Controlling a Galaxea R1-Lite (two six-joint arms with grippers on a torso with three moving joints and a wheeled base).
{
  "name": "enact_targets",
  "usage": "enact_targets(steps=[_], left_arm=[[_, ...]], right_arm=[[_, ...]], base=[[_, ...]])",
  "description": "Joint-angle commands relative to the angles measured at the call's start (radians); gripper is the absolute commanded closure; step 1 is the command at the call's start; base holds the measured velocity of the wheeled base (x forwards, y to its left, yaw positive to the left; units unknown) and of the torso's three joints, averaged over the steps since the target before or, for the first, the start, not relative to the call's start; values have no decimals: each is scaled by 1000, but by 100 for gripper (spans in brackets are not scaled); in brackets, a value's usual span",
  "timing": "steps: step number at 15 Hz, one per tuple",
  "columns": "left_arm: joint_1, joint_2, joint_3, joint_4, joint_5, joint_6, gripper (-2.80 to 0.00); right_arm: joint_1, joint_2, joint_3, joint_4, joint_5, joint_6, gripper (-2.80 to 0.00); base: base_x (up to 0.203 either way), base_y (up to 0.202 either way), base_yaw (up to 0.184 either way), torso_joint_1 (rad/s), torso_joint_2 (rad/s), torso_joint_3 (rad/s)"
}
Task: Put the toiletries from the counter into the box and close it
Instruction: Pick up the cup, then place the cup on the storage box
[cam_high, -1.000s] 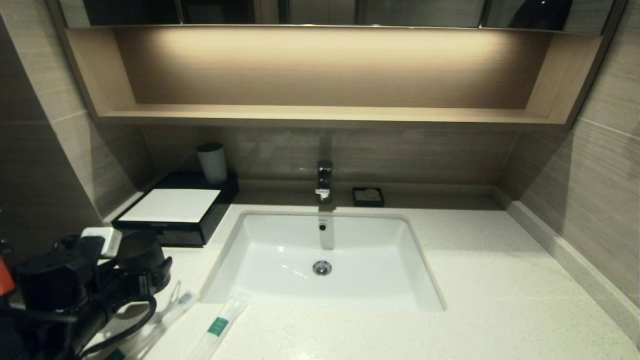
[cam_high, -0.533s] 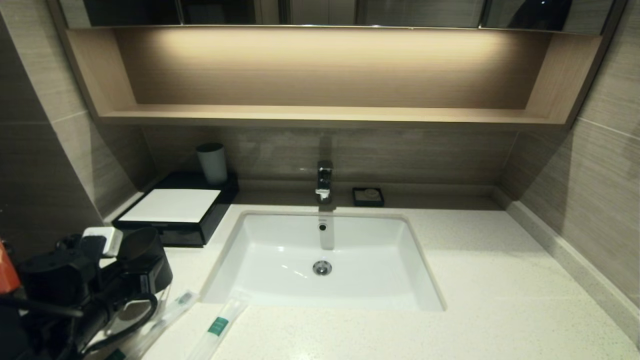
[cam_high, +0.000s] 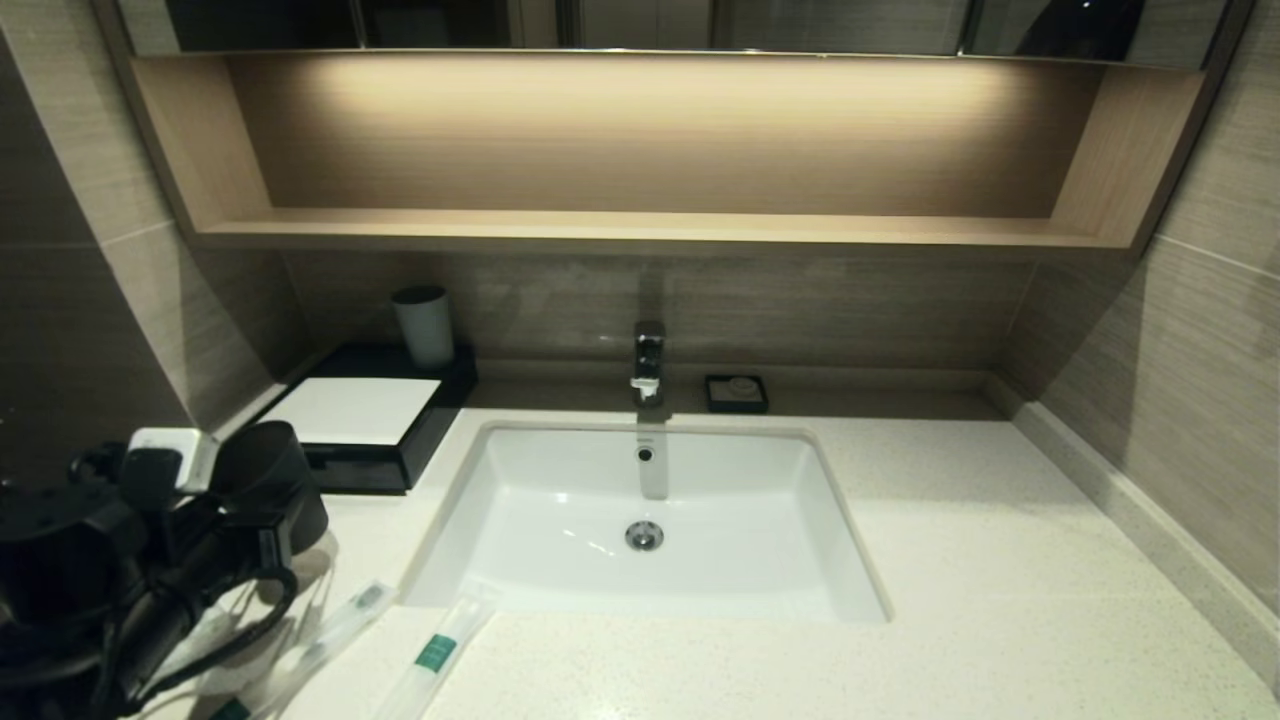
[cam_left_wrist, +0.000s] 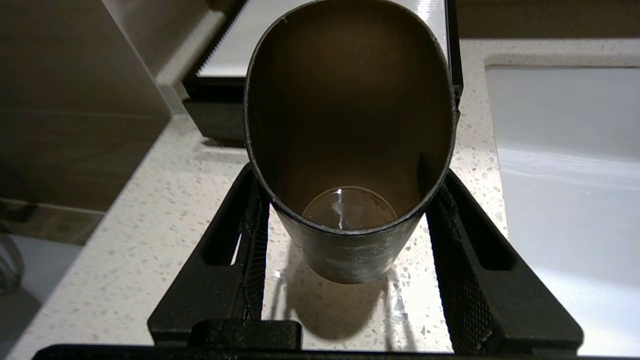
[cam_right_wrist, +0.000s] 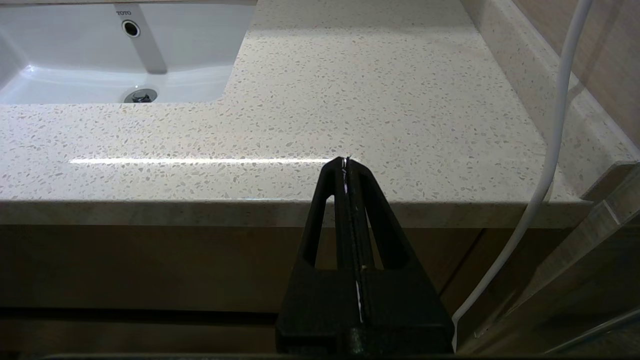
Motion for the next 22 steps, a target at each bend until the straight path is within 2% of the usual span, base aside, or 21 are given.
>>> enact_targets(steps=[1,4,6,9,13,16,18,22], left_arm=[[1,-102,-12,-12,18,25,0],[10,-117,-100,10,55,29,0],[33,-150,-162,111,59,30,0],[44,-171,-317,305,51,12,0],[50,-118,-535,478,24,-13,0],[54,3,-704,544,23,-15,0],[61,81,-777,583,22,-15,0],[76,147,-824,607,21,-15,0]], right_arm=[[0,2,0,1,0,1,0],[0,2,0,1,0,1,0],[0,0,0,1,0,1,0],[0,0,0,1,0,1,0],[0,0,0,1,0,1,0],[0,0,0,1,0,1,0],[0,0,0,1,0,1,0],[0,0,0,1,0,1,0]], base=[[0,0,0,0,0,0],[0,0,0,0,0,0],[0,0,0,0,0,0],[0,0,0,0,0,0],[0,0,0,0,0,0],[0,0,0,0,0,0],[0,0,0,0,0,0],[0,0,0,0,0,0]])
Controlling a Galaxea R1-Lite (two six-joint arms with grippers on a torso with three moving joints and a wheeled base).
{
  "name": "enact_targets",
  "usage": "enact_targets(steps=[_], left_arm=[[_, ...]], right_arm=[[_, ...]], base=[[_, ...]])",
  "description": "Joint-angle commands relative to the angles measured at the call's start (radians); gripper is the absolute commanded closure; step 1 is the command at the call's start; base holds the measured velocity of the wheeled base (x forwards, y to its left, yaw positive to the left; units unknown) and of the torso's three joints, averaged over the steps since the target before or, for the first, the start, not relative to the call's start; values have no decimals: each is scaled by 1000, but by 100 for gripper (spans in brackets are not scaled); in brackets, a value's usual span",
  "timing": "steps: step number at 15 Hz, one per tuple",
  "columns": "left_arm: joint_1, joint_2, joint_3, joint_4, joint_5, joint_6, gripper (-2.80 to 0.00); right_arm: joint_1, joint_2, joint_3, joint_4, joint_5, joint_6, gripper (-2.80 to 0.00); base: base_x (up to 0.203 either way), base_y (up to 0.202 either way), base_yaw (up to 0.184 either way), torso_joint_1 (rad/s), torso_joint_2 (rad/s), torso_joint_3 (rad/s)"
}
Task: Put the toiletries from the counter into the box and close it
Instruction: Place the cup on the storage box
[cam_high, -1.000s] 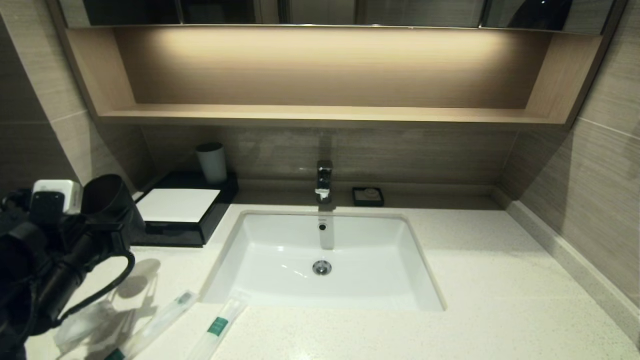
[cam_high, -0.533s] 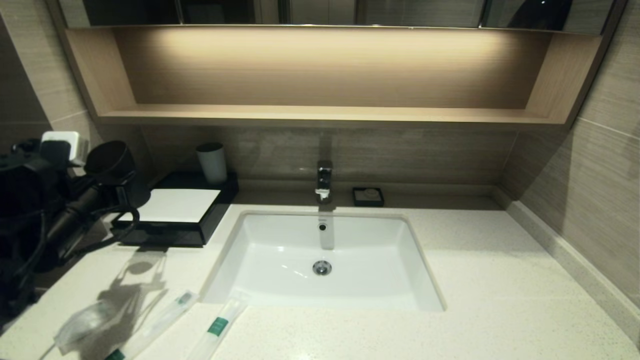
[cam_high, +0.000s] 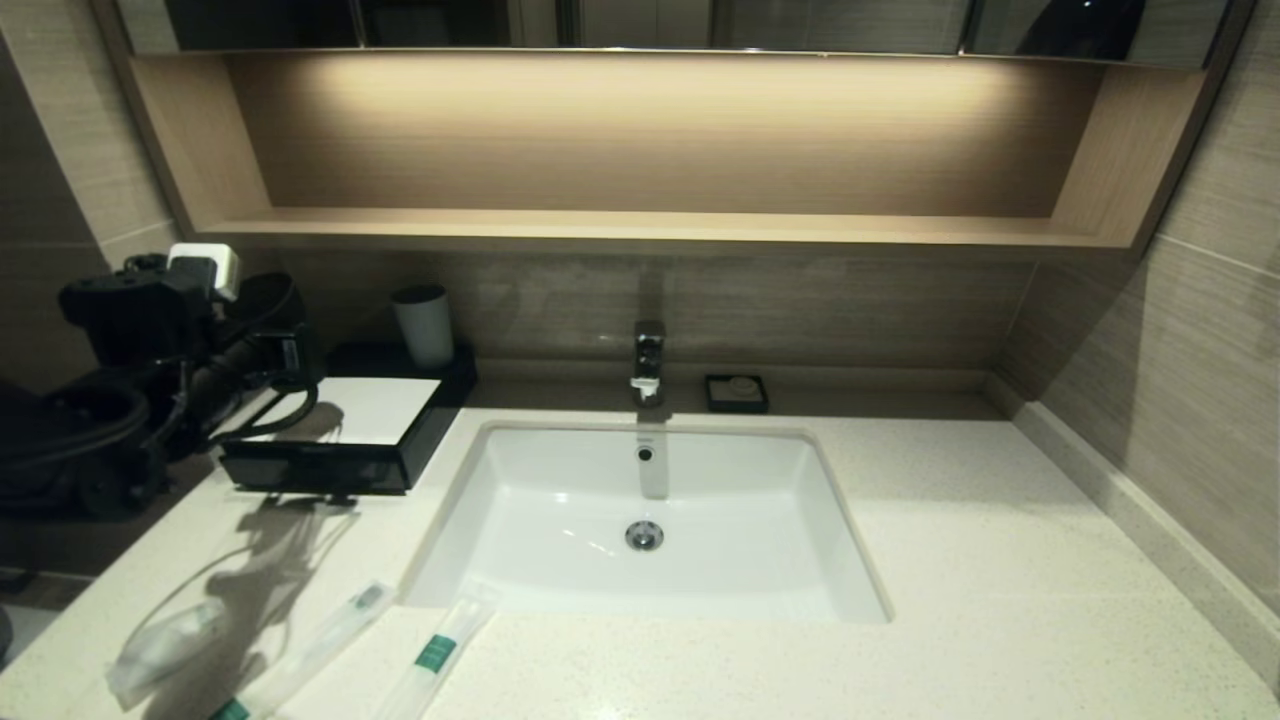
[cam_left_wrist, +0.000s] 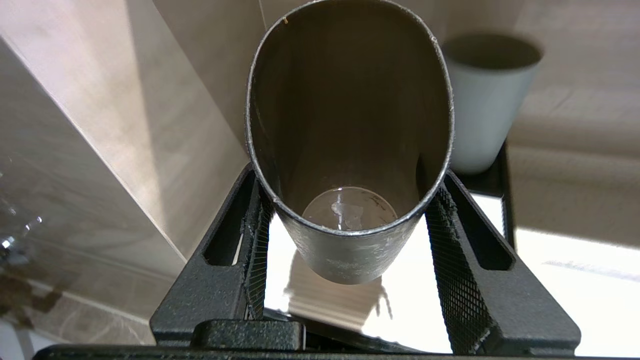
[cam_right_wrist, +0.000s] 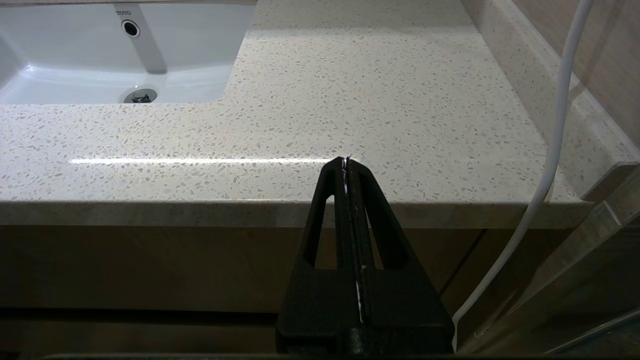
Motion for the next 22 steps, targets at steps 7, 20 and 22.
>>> enact_targets(steps=[7,20,22], left_arm=[[50,131,-121,27,-12,2,0],[40,294,-437,193,-38,1,0],[35,300,-445,216,-40,1,0]], right_arm=[[0,0,0,2,0,0,0],[0,0,0,2,0,0,0],[0,0,0,2,0,0,0]], base=[[0,0,0,0,0,0],[0,0,0,0,0,0],[0,0,0,0,0,0]])
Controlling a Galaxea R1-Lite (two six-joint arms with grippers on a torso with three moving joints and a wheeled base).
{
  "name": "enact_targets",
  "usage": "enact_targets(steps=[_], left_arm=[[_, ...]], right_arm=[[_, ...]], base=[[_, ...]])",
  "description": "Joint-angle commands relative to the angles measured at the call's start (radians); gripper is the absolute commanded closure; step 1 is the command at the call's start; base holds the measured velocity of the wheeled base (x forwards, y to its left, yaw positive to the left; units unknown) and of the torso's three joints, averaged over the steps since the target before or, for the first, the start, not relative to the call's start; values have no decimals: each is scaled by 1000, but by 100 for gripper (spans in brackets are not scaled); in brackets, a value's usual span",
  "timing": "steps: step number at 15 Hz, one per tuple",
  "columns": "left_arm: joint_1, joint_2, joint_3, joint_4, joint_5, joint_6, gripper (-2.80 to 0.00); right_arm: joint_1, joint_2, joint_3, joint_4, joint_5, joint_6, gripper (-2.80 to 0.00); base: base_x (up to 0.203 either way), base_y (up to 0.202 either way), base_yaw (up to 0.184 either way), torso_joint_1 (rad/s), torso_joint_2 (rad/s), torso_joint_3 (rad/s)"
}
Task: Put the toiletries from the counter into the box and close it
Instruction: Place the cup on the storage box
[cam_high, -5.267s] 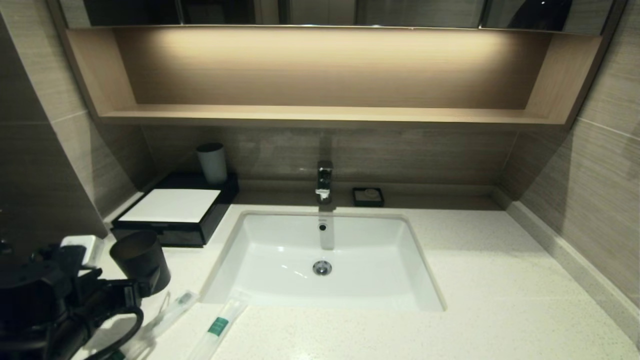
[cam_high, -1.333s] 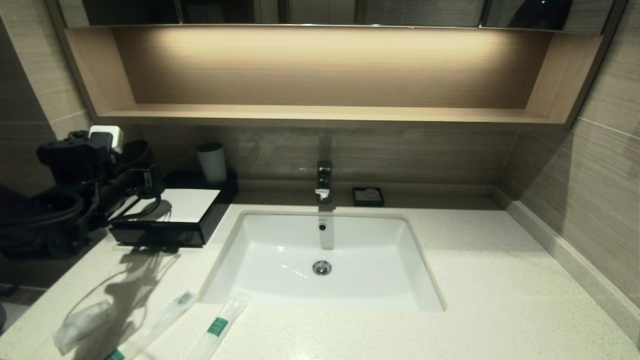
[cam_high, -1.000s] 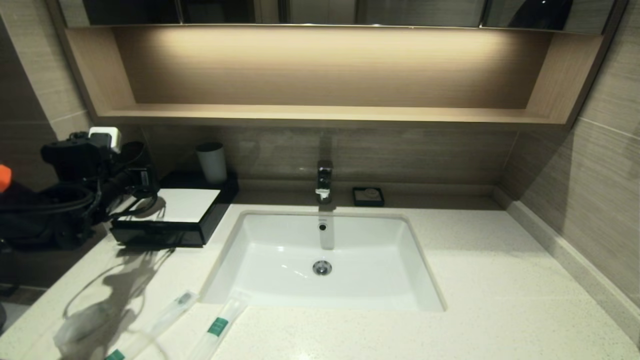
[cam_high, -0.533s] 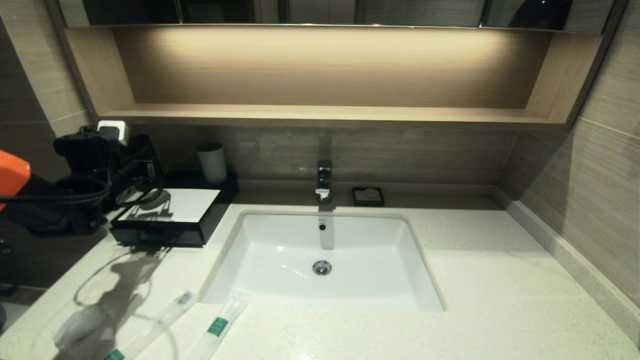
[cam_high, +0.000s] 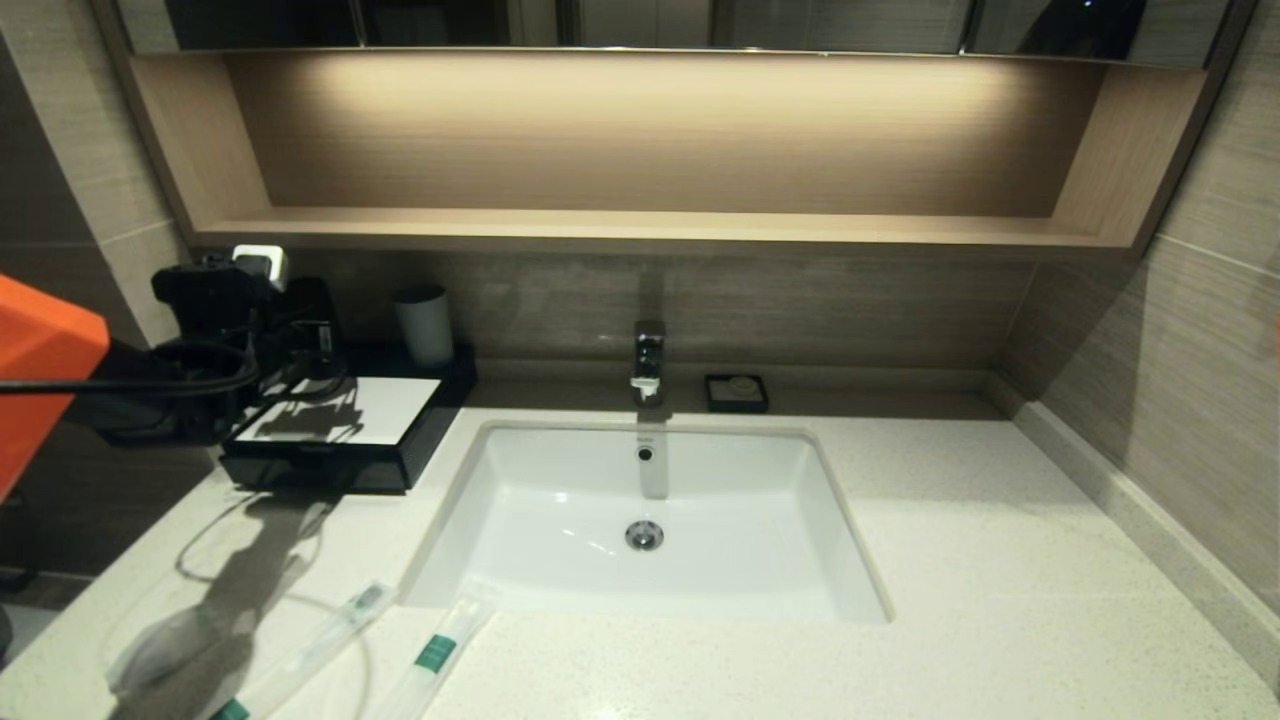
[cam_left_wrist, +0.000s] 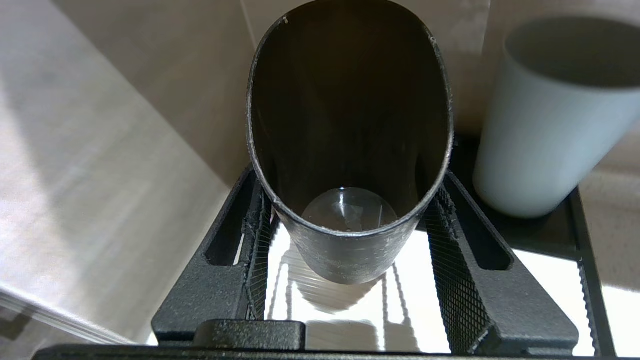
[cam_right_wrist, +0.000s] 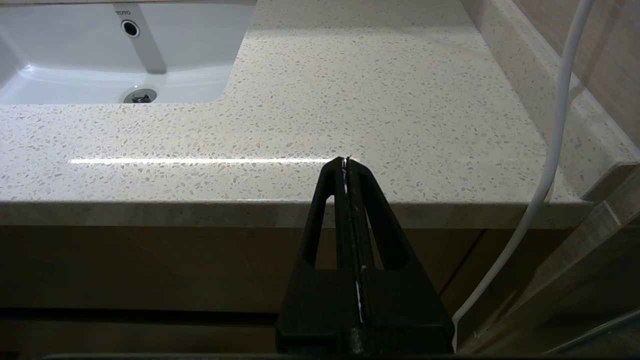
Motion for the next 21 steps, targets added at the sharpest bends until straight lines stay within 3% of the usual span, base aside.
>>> enact_targets(steps=[1,21], left_arm=[[-7,16,-7,13,1,1,0],[0,96,-96,50,6,10,0]], right_arm=[[0,0,0,2,0,0,0],[0,0,0,2,0,0,0]], base=[[0,0,0,0,0,0],[0,0,0,0,0,0]])
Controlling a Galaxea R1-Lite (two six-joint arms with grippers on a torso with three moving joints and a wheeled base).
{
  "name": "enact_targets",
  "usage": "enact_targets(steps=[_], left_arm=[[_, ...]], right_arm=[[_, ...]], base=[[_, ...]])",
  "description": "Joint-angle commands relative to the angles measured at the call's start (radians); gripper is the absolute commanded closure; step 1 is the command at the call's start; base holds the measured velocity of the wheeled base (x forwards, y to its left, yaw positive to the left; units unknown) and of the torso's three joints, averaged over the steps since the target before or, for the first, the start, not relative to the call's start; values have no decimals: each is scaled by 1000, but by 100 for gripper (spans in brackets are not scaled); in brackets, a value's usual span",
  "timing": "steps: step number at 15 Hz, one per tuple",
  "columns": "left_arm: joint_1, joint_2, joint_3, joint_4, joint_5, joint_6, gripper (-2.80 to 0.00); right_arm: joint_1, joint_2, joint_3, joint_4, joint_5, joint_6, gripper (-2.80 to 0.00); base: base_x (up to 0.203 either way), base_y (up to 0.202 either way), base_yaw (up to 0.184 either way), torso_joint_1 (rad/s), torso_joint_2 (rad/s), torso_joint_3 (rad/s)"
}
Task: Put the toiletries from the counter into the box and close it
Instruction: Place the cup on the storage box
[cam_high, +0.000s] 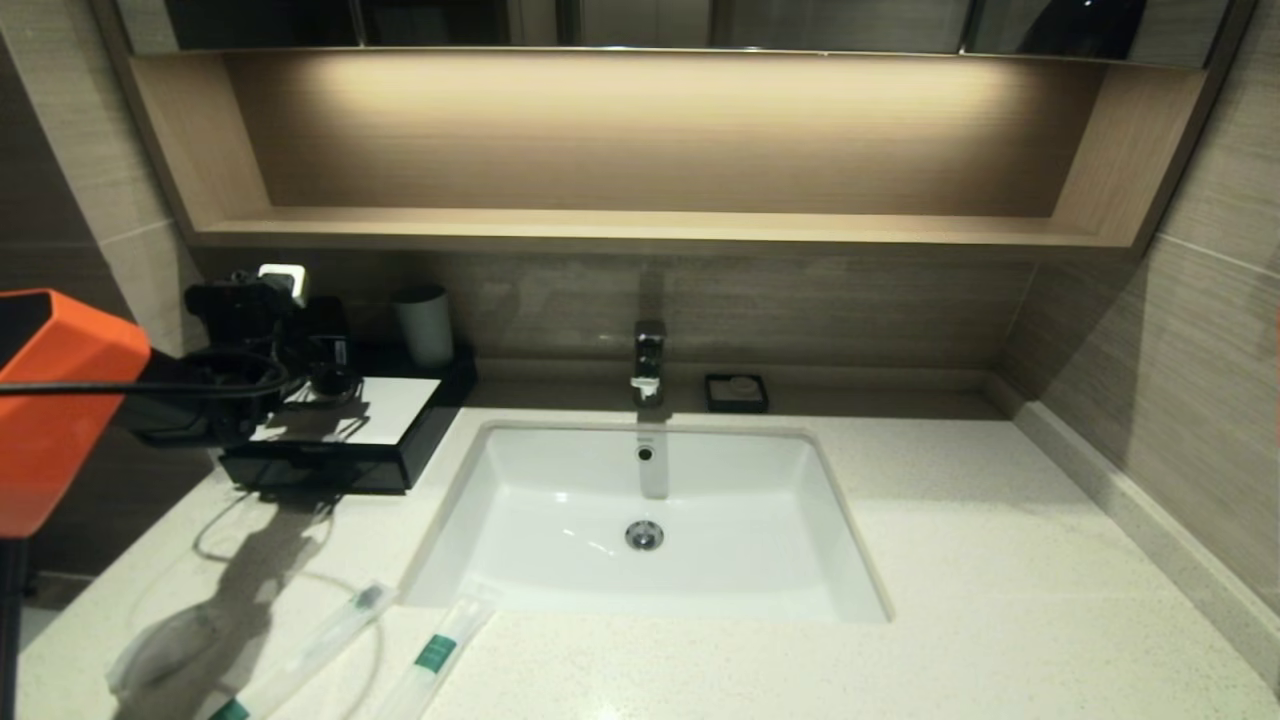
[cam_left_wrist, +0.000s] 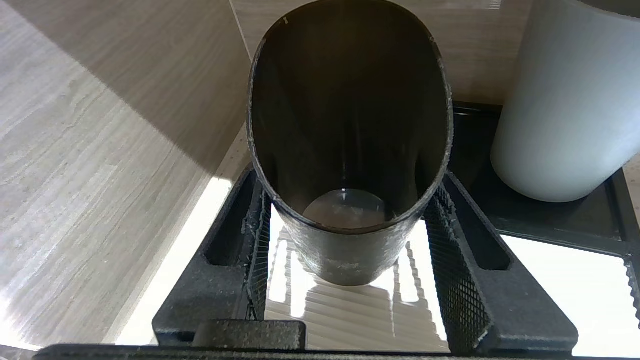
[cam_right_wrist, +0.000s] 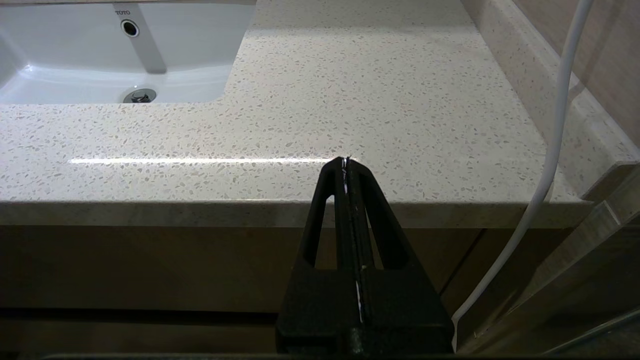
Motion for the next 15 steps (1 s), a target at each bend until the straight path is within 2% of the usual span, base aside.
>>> enact_targets(steps=[1,4,5,6,15], left_arm=[[1,4,-5,-4,4,-1,0],[1,13,-15,0,12,-4,0],[2,14,-14,-7,12,-2,-26],[1,10,-14,1,11,-4,-280],[2,-8,-8,-16,9,-4,-280]], right_arm=[[0,0,0,2,0,0,0],[0,0,0,2,0,0,0],[0,0,0,2,0,0,0],[0,0,0,2,0,0,0],[0,0,0,2,0,0,0]], base=[[0,0,0,0,0,0],[0,0,0,0,0,0],[0,0,0,0,0,0],[0,0,0,0,0,0],[0,0,0,0,0,0]])
